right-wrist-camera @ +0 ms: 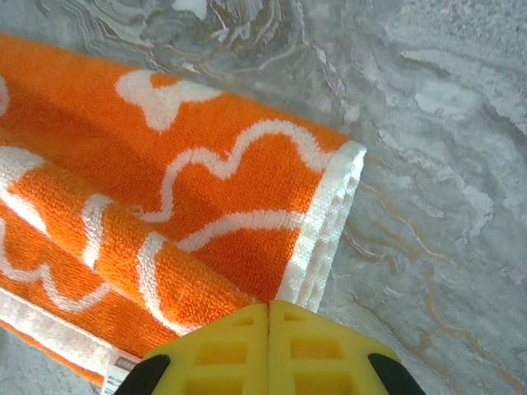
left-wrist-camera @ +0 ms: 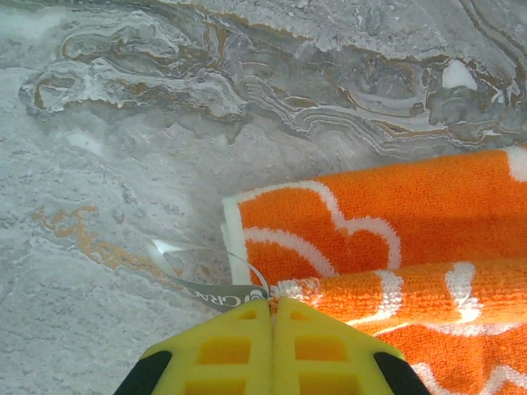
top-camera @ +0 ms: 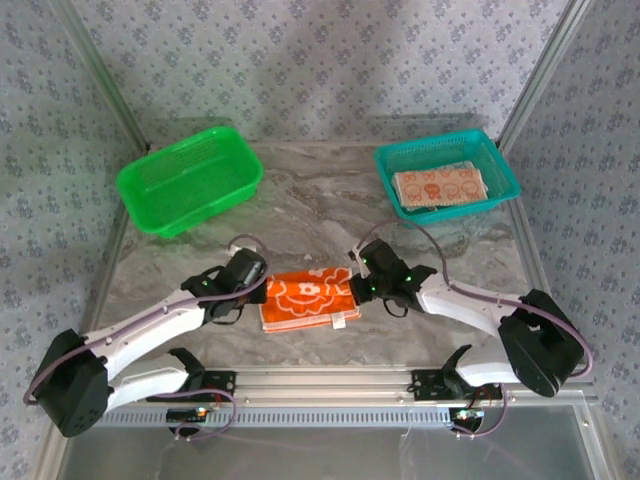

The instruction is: Fold and stack the towels

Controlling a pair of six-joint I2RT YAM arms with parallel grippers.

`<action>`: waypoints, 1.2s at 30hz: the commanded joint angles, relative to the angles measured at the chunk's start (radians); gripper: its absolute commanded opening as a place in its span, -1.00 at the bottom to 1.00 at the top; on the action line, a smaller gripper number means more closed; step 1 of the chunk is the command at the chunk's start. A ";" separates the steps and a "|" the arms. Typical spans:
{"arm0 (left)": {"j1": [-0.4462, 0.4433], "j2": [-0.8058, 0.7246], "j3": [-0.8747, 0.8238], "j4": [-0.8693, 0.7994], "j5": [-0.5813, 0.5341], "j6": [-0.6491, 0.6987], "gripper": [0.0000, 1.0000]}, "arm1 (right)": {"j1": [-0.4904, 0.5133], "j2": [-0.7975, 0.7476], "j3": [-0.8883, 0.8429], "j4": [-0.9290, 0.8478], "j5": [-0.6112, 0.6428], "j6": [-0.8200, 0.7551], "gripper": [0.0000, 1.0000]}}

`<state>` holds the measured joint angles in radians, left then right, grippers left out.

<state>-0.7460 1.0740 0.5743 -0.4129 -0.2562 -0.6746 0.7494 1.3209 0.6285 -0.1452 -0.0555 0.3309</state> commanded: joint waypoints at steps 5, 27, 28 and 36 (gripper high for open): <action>-0.064 -0.061 -0.054 0.050 -0.068 -0.049 -0.39 | 0.023 -0.021 -0.058 0.060 0.051 0.028 -0.56; 0.022 0.032 0.078 -0.259 0.237 -0.326 -0.16 | -0.055 0.062 0.076 -0.143 -0.130 0.290 -0.27; 0.037 0.032 0.075 -0.259 0.247 -0.327 -0.16 | -0.059 0.067 0.070 -0.128 -0.147 0.290 -0.27; 0.149 0.041 0.042 -0.151 0.358 -0.325 -0.19 | -0.074 0.116 0.081 -0.121 -0.182 0.347 -0.27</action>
<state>-0.6212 1.1027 0.6228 -0.6052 0.0326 -0.9894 0.6827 1.4223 0.6819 -0.2520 -0.2054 0.6399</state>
